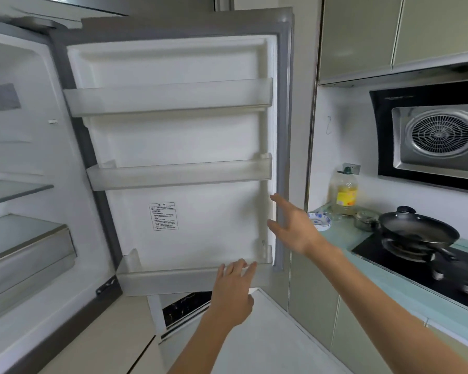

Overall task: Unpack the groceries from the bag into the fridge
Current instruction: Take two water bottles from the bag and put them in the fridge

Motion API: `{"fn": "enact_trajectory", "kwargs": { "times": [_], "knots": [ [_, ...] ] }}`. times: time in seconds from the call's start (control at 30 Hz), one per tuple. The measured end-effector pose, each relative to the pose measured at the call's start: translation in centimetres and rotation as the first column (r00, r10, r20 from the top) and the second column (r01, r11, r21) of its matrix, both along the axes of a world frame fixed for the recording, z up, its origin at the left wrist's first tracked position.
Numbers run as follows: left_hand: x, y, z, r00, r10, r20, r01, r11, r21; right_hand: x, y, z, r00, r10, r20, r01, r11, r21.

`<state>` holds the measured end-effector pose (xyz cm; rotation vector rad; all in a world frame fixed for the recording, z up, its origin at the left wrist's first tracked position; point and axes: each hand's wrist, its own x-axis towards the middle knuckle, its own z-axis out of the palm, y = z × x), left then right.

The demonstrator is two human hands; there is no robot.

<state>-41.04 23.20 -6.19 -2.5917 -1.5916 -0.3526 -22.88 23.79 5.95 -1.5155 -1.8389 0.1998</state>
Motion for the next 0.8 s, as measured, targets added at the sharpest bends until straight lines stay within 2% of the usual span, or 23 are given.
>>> {"fn": "enact_trajectory", "kwargs": {
  "times": [0.1, 0.17, 0.23, 0.4, 0.57, 0.67, 0.8],
  "knots": [
    [0.0, 0.8, -0.3, 1.0, 0.001, 0.023, -0.001, 1.0, 0.013, 0.7, 0.2, -1.0, 0.993, -0.023, 0.114, 0.034, 0.995, -0.092],
    [-0.1, 1.0, -0.4, 0.998, -0.01, 0.07, 0.01, 1.0, 0.004, 1.6, -0.4, -1.7, 0.97, -0.061, 0.237, 0.097, 0.985, -0.146],
    [0.0, 1.1, -0.7, 0.991, -0.032, 0.131, 0.035, 0.999, -0.023, 2.6, -1.7, -2.3, 0.951, -0.095, 0.294, 0.155, 0.97, -0.187],
    [0.3, 0.1, -1.3, 0.965, -0.139, 0.224, 0.15, 0.988, -0.031, 4.5, -5.6, -3.7, 0.921, -0.195, 0.338, 0.286, 0.926, -0.246],
    [0.2, -1.5, -1.8, 0.922, -0.255, 0.292, 0.301, 0.945, -0.125, 4.3, -10.8, -5.2, 0.892, -0.304, 0.334, 0.397, 0.88, -0.259],
    [0.7, -2.9, -2.7, 0.888, -0.29, 0.357, 0.377, 0.903, -0.205, 4.1, -14.6, -6.5, 0.863, -0.358, 0.357, 0.468, 0.832, -0.298],
    [2.6, -4.1, -3.5, 0.863, -0.343, 0.372, 0.456, 0.845, -0.279, 4.6, -19.6, -7.7, 0.819, -0.429, 0.381, 0.559, 0.746, -0.363]
  ]
}}
